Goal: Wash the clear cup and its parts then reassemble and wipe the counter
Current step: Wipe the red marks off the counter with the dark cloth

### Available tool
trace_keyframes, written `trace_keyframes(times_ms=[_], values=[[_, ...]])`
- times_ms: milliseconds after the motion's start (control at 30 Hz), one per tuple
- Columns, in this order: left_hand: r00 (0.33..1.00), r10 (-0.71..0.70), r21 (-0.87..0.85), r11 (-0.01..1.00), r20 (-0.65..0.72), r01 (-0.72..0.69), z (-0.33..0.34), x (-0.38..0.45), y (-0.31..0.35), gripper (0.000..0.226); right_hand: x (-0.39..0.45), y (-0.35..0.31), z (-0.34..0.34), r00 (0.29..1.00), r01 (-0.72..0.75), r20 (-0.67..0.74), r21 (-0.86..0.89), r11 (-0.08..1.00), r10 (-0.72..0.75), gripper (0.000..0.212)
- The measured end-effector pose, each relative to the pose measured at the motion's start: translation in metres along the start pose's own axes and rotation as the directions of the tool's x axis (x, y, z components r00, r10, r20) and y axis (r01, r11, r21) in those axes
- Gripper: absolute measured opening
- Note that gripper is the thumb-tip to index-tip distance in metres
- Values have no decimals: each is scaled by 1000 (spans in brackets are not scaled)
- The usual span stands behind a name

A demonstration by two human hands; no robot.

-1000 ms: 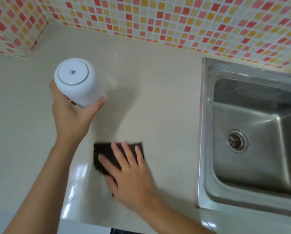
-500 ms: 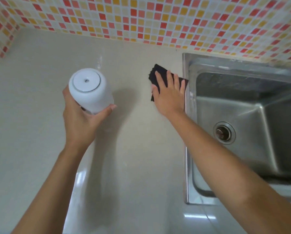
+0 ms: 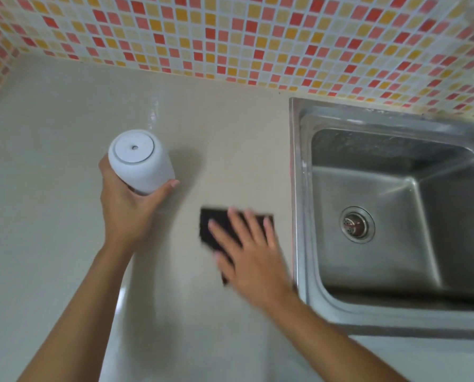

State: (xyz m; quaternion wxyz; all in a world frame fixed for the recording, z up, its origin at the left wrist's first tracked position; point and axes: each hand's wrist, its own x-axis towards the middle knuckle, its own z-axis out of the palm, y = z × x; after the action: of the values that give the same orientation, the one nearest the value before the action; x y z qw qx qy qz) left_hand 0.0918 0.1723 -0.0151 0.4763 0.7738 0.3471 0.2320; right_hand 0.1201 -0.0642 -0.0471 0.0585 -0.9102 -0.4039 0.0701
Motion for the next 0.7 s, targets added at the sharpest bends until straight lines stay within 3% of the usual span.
trace_keyframes(times_ms=[100,200,300,467,533,633,700], values=[[1000,5,-4,1000,0,-5,-3,1,-4,97,96,42,-10,972,-226,-68,-4,974,226,53],[1000,14,-10,1000,10,-14,-4,1,-8,98,159,69,-20,948,-317,-10,29,948,318,53],[1000,8,-15,1000,21,-7,-5,-2,-10,100,156,65,-16,951,-308,-10,7,951,308,52],[995,42,-40,998,87,-39,-11,-7,-4,106,64,23,-11,984,-174,-20,30,984,174,52],[1000,-14,-84,996,26,16,-14,-26,-5,110,24,4,-11,992,-126,21,51,991,125,54],[974,37,-83,995,-222,-56,-17,-75,-9,82,-8,-6,-13,992,-93,96,181,979,76,54],[962,148,-15,988,-230,-156,-13,-103,-3,52,-5,0,-28,986,-163,105,519,839,126,50]])
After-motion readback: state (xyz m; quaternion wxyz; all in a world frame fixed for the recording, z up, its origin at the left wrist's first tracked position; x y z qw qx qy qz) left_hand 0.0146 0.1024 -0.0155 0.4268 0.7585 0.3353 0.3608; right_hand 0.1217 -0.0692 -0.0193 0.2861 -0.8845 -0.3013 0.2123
